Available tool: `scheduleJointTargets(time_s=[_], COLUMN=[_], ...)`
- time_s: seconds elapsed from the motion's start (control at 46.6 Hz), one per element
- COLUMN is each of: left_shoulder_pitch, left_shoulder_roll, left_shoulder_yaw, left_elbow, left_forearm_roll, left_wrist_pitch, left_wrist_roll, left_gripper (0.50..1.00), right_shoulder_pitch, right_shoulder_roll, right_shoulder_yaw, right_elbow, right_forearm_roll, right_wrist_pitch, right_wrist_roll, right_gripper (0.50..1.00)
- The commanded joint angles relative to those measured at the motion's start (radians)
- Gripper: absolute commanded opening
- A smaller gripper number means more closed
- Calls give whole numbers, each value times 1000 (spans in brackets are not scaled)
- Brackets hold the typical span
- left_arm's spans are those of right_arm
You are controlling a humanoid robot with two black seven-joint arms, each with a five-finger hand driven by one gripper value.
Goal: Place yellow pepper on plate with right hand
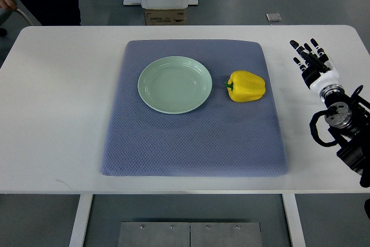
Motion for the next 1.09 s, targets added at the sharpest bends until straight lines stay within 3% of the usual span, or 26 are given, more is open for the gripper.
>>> scheduleJointTargets(time_s=[0.0, 1.073], left_shoulder_pitch=[0, 10], left_shoulder_roll=[0, 0], left_shoulder_yaw=[0, 0], left_elbow=[0, 0], left_forearm_roll=[0, 0], left_wrist_pitch=[3, -8], left_wrist_roll=[-3, -2], left_gripper=[1000, 1000], right_shoulder_pitch=[0, 14], right_shoulder_roll=[0, -5], right_shoulder_yaw=[0, 0], right_elbow=[0, 0], right_forearm_roll=[0, 0], right_wrist_pitch=[0, 0], right_wrist_roll=[0, 1], right_gripper=[1000, 1000])
